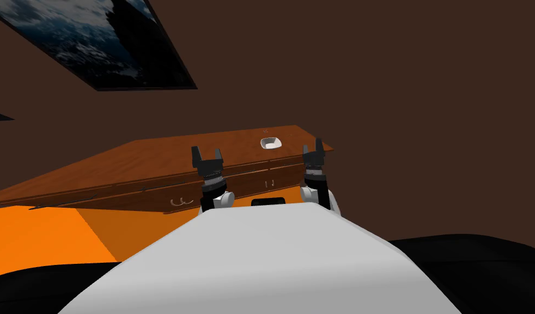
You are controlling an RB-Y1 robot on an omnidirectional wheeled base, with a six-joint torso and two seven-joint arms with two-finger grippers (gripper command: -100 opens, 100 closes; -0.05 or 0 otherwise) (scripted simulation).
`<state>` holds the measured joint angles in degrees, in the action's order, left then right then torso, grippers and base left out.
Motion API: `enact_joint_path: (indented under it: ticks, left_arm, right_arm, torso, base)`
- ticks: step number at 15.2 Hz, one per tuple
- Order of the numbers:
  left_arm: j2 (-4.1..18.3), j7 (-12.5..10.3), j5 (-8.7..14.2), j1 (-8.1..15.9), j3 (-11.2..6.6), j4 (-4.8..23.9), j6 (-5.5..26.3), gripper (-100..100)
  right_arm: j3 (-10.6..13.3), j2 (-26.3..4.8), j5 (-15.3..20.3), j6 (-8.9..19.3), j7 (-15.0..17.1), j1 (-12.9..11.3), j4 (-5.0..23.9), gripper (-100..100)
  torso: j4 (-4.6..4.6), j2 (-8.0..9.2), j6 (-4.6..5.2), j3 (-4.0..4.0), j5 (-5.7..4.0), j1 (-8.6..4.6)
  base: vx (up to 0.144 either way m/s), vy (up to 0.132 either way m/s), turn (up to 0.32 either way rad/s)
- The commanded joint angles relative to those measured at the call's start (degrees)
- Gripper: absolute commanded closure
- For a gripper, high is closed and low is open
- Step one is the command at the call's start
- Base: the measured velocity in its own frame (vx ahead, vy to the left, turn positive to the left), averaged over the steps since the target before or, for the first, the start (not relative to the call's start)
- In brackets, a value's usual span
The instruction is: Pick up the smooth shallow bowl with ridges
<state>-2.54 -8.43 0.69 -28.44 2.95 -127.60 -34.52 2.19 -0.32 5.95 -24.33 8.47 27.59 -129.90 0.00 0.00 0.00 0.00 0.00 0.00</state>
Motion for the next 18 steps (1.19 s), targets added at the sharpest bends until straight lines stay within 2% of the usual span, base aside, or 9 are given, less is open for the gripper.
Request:
enact_joint_path:
  ticks: [1,4,5,6,7,8,9,17,18]
  left_arm:
    - [0.0,0.0,0.0,0.0,0.0,0.0,0.0,0]
    - [0.0,0.0,0.0,0.0,0.0,0.0,0.0,0]
    - [0.0,0.0,0.0,0.0,0.0,0.0,0.0,0]
    - [0.0,0.0,0.0,0.0,0.0,0.0,0.0,0]
    - [0.0,0.0,0.0,0.0,0.0,0.0,0.0,0]
    - [0.0,0.0,0.0,0.0,0.0,0.0,0.0,0]
    - [0.0,0.0,0.0,0.0,0.01,0.0,0.0,0]
    - [-0.01,0.0,0.0,0.0,0.01,0.0,0.0,0]
    - [-0.01,0.0,0.0,0.0,0.01,0.0,0.0,0]
  right_arm:
    - [-0.17,-2.4,0.34,0.05,-0.21,-0.03,0.36,-100]
    - [-0.56,-6.11,1.16,0.16,-0.7,-0.11,1.21,-100]
    - [-0.56,-6.23,1.16,0.16,-0.7,-0.11,1.21,-100]
    - [-0.84,-8.22,1.73,0.24,-1.04,-0.16,1.8,-100]
    - [-0.84,-8.43,1.73,0.24,-1.04,-0.16,1.8,-100]
    - [-1.15,-10.43,2.41,0.34,-1.45,-0.21,2.5,-100]
    - [-1.15,-10.79,2.41,0.34,-1.45,-0.21,2.5,-100]
    - [-2.78,-21.4,6.03,0.83,-3.61,-0.46,6.21,-100]
    - [-2.78,-21.66,6.03,0.83,-3.61,-0.46,6.21,-100]
  torso:
    - [0.0,0.0,0.0,0.0,0.0,0.0]
    - [0.0,0.0,0.0,0.0,0.01,0.07]
    - [0.0,0.01,-0.01,0.0,0.02,0.09]
    - [0.0,0.01,0.0,0.01,0.02,0.1]
    - [0.0,0.01,-0.01,0.01,0.02,0.11]
    - [0.0,0.01,-0.01,0.01,0.02,0.11]
    - [0.0,0.0,-0.01,0.0,0.03,0.14]
    - [0.0,0.02,-0.02,0.01,0.05,0.24]
    - [0.0,0.0,-0.01,0.0,0.06,0.24]
  base:
    - [-0.001,0.009,0.018]
    - [-0.002,0.028,0.032]
    - [-0.004,0.031,0.022]
    - [-0.005,0.032,0.035]
    - [-0.003,0.033,0.029]
    - [0.0,0.042,0.038]
    - [0.002,0.042,0.033]
    - [-0.004,0.056,0.052]
    - [0.006,0.04,0.013]
